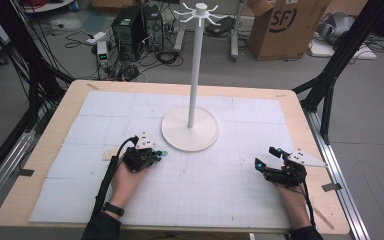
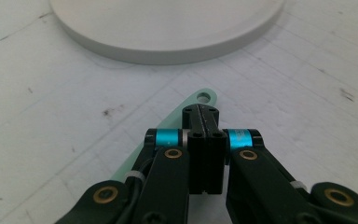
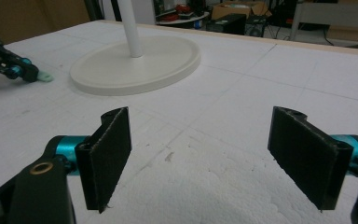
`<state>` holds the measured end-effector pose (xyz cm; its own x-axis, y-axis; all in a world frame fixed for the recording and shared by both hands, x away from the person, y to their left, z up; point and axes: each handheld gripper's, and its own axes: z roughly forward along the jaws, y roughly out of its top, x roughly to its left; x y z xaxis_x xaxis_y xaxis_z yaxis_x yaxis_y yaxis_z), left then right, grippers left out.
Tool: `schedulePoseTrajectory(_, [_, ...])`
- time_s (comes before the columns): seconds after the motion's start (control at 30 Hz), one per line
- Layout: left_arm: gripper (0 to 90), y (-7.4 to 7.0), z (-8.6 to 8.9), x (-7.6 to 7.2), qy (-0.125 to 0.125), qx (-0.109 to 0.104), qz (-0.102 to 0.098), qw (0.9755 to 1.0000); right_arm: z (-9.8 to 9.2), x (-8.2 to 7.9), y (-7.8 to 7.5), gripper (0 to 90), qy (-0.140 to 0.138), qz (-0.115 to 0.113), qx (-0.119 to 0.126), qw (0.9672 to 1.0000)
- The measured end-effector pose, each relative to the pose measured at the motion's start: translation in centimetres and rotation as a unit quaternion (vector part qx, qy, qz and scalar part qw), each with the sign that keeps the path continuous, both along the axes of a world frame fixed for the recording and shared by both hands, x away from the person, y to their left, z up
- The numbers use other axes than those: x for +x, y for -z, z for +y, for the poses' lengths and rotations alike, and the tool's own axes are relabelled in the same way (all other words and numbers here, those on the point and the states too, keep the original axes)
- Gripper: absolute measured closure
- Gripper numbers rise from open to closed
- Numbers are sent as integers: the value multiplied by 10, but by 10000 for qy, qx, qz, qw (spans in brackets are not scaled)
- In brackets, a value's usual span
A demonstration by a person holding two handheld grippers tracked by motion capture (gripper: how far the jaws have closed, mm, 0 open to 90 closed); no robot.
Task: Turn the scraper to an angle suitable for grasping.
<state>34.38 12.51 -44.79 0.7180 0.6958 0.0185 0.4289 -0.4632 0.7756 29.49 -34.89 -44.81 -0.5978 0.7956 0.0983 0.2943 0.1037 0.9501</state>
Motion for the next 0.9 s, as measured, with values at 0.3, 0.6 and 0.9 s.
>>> schedulePoseTrajectory(0.3, [900,3,3,19,-522,-214,-26,9984,0,0,0,206,4,4,8,10000])
schedulePoseTrajectory(0.6, [895,-22,49,-4,-403,-1232,-517,9902,0,0,0,206,5,17,7,10000])
schedulePoseTrajectory(0.9, [650,-20,127,-54,13,-1883,-1091,9760,1,0,0,206,45,66,5,10000])
